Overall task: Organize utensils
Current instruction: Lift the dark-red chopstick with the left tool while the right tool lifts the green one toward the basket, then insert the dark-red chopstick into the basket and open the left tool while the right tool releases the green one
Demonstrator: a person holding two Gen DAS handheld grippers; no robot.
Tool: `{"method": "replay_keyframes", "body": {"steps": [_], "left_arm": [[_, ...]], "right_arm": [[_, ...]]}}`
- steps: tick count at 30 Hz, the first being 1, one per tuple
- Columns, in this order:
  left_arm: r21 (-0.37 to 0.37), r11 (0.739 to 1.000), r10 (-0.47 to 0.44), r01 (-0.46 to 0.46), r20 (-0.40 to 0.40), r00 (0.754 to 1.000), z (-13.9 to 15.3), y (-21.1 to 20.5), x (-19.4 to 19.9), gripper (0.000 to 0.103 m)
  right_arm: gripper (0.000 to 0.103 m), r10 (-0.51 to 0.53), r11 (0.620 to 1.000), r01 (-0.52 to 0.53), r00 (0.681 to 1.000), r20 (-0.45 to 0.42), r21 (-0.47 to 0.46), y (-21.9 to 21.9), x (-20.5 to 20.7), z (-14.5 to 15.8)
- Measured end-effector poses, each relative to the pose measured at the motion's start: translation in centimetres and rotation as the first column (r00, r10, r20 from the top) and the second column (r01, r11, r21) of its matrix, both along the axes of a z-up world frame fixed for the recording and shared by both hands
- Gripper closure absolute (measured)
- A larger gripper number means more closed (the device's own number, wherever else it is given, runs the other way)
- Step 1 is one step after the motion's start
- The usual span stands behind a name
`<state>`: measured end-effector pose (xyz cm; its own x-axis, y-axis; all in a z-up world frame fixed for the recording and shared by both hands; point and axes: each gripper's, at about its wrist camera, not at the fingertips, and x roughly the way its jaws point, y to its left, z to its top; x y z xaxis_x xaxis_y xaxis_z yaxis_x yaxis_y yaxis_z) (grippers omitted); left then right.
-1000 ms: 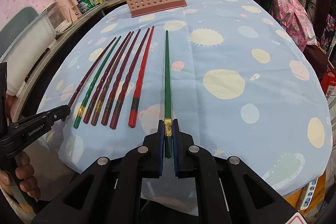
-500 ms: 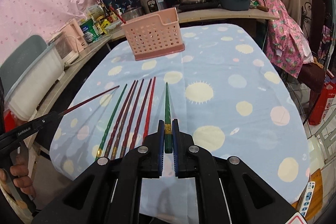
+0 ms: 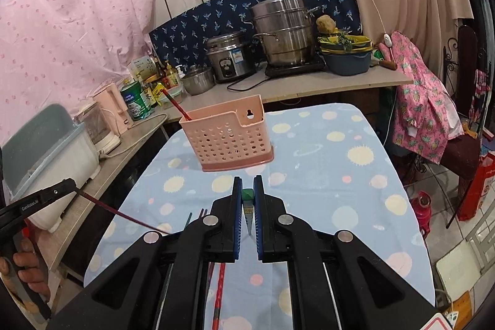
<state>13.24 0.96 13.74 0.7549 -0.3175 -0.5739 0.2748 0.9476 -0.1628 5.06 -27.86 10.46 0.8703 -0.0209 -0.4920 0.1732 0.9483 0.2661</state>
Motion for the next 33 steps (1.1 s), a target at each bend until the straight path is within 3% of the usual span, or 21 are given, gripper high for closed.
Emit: {"method": "replay_keyframes", "body": {"steps": [10,18,26,33], "left_arm": [[-0.003,1.000,0.010,-0.010,0.065,0.998,3.0,-1.9,4.1,0.096],[-0.074,0.997,0.007,0.004,0.150,0.989,8.5,-4.0,9.0,0.096],[-0.102,0.994,0.051,-0.026,0.261,0.964,13.2,-6.6,14.0,0.096],[-0.116,0.993,0.061,-0.026,0.311,0.948,14.1,-9.0,18.1,0.096]], "right_arm": [[0.096,0.038,0.999,-0.040,0.997,0.070,0.028,-1.1,4.5,3.5],[0.096,0.044,0.998,-0.051,0.983,0.176,0.038,-2.2,9.4,8.3],[0.096,0.022,0.998,-0.037,0.959,0.283,0.044,-3.7,15.5,13.2],[0.096,0.016,0.997,-0.038,0.956,0.293,0.068,-4.4,21.0,13.6]]}}
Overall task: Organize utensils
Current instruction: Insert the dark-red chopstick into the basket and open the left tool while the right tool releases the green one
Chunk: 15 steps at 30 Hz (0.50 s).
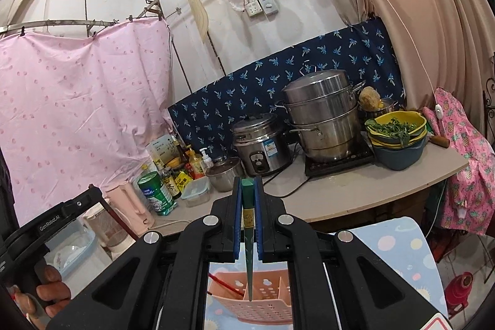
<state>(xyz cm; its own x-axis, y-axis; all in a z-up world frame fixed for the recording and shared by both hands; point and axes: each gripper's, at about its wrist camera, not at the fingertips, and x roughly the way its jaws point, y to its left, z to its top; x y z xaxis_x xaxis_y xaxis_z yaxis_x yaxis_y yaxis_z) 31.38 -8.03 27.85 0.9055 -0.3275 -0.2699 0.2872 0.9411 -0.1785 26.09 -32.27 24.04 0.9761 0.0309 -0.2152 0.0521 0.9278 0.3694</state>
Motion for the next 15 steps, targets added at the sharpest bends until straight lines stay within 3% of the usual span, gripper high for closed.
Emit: {"method": "replay_keyframes", "body": {"steps": [15], "left_arm": [[0.051,0.999,0.012,-0.005,-0.149,0.989,-7.9,-1.7,5.0,0.095]], "right_arm": [[0.096,-0.008,0.998,-0.002,0.989,-0.151,-0.066,0.4,5.3,-7.4]]}}
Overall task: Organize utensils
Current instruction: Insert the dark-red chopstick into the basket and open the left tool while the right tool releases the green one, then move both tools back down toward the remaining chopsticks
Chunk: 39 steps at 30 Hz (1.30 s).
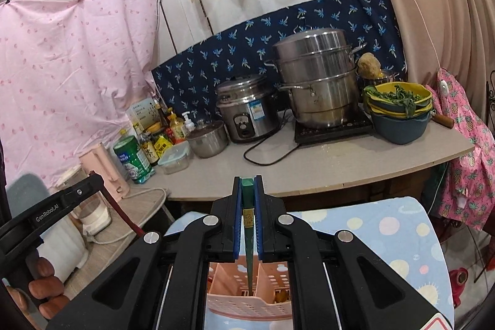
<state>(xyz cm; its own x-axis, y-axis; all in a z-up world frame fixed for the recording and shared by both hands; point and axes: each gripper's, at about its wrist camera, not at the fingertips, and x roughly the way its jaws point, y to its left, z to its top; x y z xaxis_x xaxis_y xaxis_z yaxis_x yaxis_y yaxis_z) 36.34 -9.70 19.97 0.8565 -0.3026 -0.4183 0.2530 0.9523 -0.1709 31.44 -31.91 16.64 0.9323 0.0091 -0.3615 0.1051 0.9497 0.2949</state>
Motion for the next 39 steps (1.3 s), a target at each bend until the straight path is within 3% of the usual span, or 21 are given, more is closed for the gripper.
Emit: {"method": "replay_keyframes", "body": {"steps": [2,4,5,6,11,16,25,32,39], "left_arm": [[0.001,1.000,0.002,-0.002,-0.014,1.000,-0.4,0.0,0.2,0.094],[-0.001,1.000,0.001,-0.001,-0.031,1.000,-0.7,0.1,0.4,0.080],[-0.002,1.000,0.011,-0.011,-0.034,0.999,-0.7,0.3,0.3,0.063],[-0.007,1.000,0.024,-0.024,-0.028,0.999,-0.8,0.5,0.0,0.054],[0.013,0.999,0.040,-0.039,-0.010,0.999,-0.8,1.0,-1.3,0.053],[0.045,0.998,0.046,-0.046,-0.006,0.999,-0.9,1.6,-3.2,0.052],[0.151,0.987,0.068,-0.060,-0.048,0.996,-2.5,2.2,-7.3,0.052],[0.194,0.980,0.073,-0.049,-0.116,0.991,-5.0,3.6,-11.1,0.052],[0.232,0.972,0.081,-0.042,-0.162,0.983,-7.8,4.5,-14.8,0.052]], "right_arm": [[0.091,-0.006,1.000,0.006,1.000,0.004,-0.006,0.0,-0.1,-0.2],[0.081,-0.021,0.999,0.021,1.000,0.016,-0.024,0.1,-0.3,-0.1],[0.077,-0.025,0.999,0.026,0.999,0.022,-0.027,0.2,-0.4,0.0],[0.076,-0.026,0.999,0.027,0.999,0.028,-0.024,0.1,-0.7,0.0],[0.067,-0.028,0.999,0.029,0.999,0.043,-0.020,0.0,-2.1,0.7],[0.057,-0.024,0.997,0.028,0.998,0.058,-0.077,1.1,-4.4,1.2],[0.055,0.022,0.999,-0.022,1.000,0.011,-0.037,2.6,-9.8,0.2],[0.054,0.018,0.991,-0.022,0.999,-0.035,-0.132,5.2,-15.1,-1.4],[0.054,0.041,0.986,-0.058,0.993,-0.113,-0.154,7.3,-19.1,-4.2]]}}
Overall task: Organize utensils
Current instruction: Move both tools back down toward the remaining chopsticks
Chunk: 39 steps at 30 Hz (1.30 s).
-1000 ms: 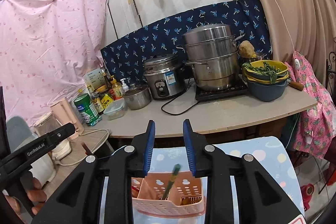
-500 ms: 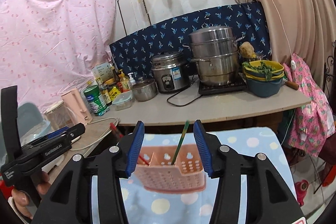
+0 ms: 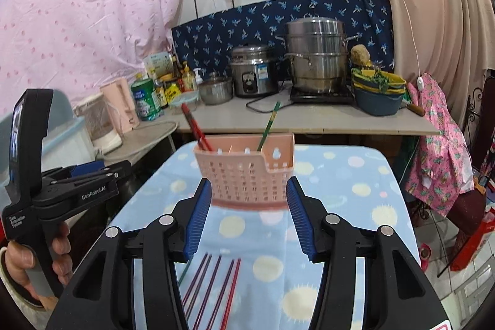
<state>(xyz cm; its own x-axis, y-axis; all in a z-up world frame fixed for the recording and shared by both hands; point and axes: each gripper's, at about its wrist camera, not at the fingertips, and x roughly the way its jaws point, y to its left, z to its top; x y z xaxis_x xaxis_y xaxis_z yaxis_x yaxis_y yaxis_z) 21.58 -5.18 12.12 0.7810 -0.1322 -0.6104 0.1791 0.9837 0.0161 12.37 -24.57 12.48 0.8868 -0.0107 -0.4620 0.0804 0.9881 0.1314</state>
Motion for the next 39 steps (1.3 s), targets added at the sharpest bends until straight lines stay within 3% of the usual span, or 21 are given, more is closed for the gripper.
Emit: {"method": "replay_keyframes", "body": {"steps": [15,25,37,39], "left_arm": [[0.013,1.000,0.018,-0.016,-0.135,0.991,-7.4,3.0,-7.0,0.052],[0.012,1.000,0.029,-0.027,-0.242,0.970,-12.5,3.9,-10.1,0.052],[0.028,1.000,0.007,0.001,-0.285,0.958,-15.1,3.7,-12.3,0.052],[0.036,0.999,0.003,0.008,-0.294,0.956,-15.6,3.7,-12.6,0.048]], "right_arm": [[0.054,0.018,0.999,-0.010,0.988,-0.151,0.049,2.8,-6.3,-7.1],[0.054,0.000,0.998,0.017,0.970,-0.245,0.067,4.0,-8.8,-12.9],[0.060,0.041,0.996,-0.014,0.945,-0.324,0.084,6.2,-10.2,-17.0],[0.062,0.044,0.996,-0.015,0.942,-0.333,0.090,6.4,-10.2,-17.4]]}}
